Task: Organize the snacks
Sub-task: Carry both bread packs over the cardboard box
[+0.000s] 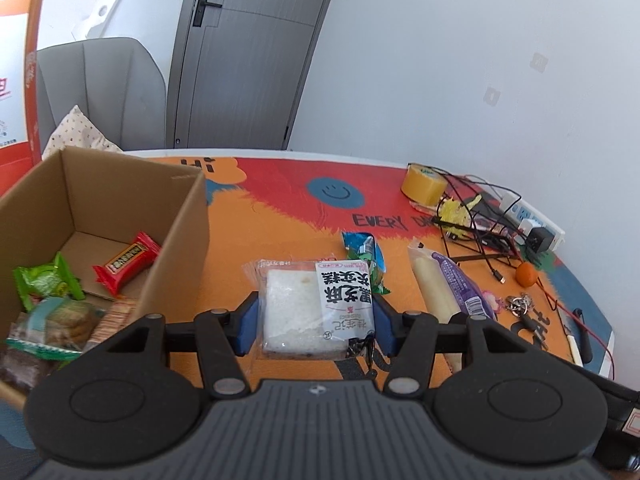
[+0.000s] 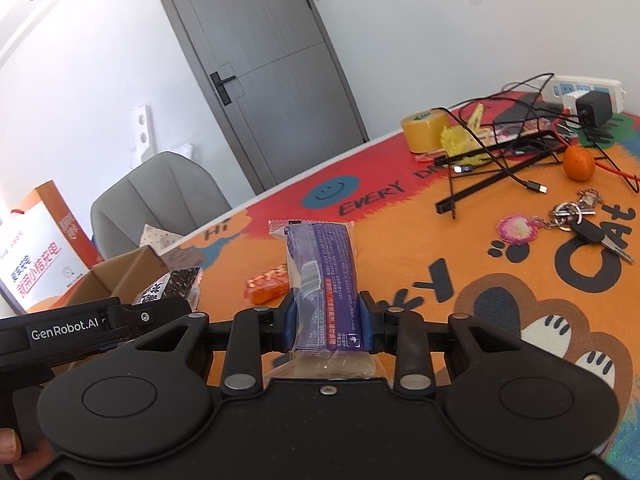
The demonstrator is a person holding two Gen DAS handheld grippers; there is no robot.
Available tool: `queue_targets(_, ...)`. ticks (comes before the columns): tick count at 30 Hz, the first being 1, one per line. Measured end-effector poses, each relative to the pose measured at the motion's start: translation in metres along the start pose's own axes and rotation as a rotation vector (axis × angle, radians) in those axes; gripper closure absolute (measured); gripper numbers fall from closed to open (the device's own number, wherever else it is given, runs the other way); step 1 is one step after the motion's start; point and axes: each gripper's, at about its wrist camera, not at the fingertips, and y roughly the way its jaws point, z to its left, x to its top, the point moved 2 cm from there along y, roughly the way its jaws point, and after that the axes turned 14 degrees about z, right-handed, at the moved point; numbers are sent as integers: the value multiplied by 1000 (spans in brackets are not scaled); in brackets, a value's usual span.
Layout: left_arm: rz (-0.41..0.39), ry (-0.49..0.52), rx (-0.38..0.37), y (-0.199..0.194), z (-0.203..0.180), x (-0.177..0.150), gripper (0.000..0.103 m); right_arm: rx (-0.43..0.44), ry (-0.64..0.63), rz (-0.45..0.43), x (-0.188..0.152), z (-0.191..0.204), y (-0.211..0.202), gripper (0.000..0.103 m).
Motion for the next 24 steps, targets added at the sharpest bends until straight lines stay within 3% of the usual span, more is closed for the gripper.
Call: queue_targets(24, -114, -69, 11, -63, 53, 2, 48, 71, -85, -19, -3, 68, -11, 72)
